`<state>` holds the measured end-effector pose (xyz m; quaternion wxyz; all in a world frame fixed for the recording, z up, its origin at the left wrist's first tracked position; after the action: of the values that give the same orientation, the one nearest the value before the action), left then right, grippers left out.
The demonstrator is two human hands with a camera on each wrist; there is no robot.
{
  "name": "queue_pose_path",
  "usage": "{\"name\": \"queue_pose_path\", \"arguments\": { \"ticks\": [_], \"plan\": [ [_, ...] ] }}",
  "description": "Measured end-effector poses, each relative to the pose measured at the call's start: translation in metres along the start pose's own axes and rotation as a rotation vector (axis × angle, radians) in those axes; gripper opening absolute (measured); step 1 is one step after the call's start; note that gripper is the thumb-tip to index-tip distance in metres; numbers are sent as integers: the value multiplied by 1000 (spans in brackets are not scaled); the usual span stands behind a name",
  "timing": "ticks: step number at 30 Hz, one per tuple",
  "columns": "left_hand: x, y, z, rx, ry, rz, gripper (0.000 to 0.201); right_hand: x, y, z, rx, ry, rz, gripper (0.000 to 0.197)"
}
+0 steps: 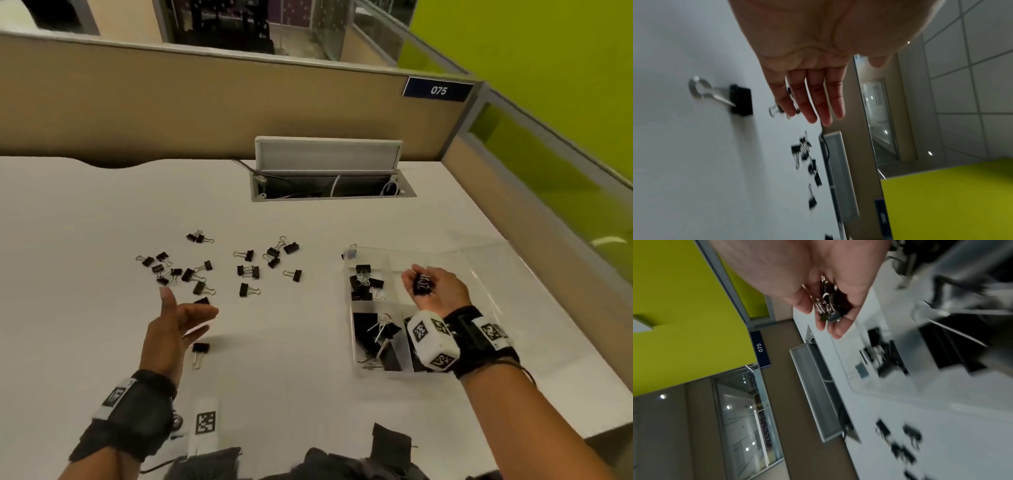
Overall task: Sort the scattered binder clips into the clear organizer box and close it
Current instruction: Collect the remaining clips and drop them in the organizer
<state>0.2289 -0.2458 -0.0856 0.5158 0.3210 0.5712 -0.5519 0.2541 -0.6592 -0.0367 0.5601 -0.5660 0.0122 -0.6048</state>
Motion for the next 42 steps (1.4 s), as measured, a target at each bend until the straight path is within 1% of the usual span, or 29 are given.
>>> {"name": "queue_pose_path", "arguments": {
  "ticks": [2,4,6,7,9,10,14,16,17,20,22,25,27,28,29,30,31,32,33,34,35,36,37,38,40,42],
  "plan": [
    [-2,1,-12,-99,11,-3,76,10,25,-9,-79,-71,-19,17],
    [-4,1,-27,-198,49,-1,52,13,41,-9,-114,-226,-69,20],
    [-5,-1,-42,-278,104,-1,27,9,46,-7,-99,-404,-101,33],
    [-5,-2,-48,-304,129,-7,19,7,45,-6,-74,-480,-106,37],
    [-5,-4,-60,-331,167,-23,11,7,43,-3,-50,-580,-137,40],
    [-4,-4,-65,-335,192,-26,8,9,40,-1,-50,-615,-182,39],
    [-1,-2,-82,-335,330,-25,14,5,10,36,-10,-746,-444,38],
    [-2,3,-87,-320,351,-26,15,-13,-4,69,111,-870,-535,38],
    [-3,6,-89,-309,353,-25,16,-26,-10,87,185,-951,-558,38],
    [-8,17,-95,-267,375,-8,21,-73,-11,135,380,-1235,-559,40],
    [-10,23,-96,-220,416,14,22,-104,-3,156,432,-1453,-512,44],
    [-11,30,-93,-138,487,28,27,-142,11,172,393,-1765,-444,51],
    [-10,34,-89,-69,551,29,32,-154,11,176,312,-1884,-453,51],
    [-10,37,-86,-34,584,33,35,-159,10,176,282,-1919,-484,50],
    [-9,39,-83,-1,616,39,38,-164,9,176,284,-1945,-516,48],
    [-9,41,-80,31,641,48,40,-170,7,177,324,-1963,-544,46],
    [-9,44,-76,62,660,53,41,-177,3,177,400,-1968,-572,44],
    [-9,46,-72,91,668,55,42,-181,1,177,470,-1938,-596,42],
    [-9,48,-69,118,674,57,43,-180,-1,178,497,-1866,-602,41],
    [-9,51,-66,141,682,59,43,-173,1,180,472,-1781,-621,41],
    [-8,53,-63,157,690,59,44,-163,5,184,418,-1715,-677,41],
    [-8,54,-62,164,695,57,44,-152,12,188,364,-1701,-718,42],
    [-7,56,-60,167,698,53,45,-144,18,193,330,-1726,-719,47],
    [-6,57,-59,167,698,51,45,-139,26,197,318,-1771,-679,52],
    [-5,59,-57,160,694,52,44,-137,37,205,354,-1845,-554,61],
    [-4,60,-55,145,681,56,42,-141,43,211,408,-1894,-490,63]
  ]
}}
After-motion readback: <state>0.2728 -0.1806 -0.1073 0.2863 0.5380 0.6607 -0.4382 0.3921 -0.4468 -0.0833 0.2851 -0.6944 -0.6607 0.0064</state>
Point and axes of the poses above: each hand's wrist, its own y-axis towards the middle knuckle, its own z-axis out of the palm, x = y × z, the point moved 4 cm from there along y, towards the middle knuckle, and after that the axes turned 2 degrees about -y, right-handed, at the moved point
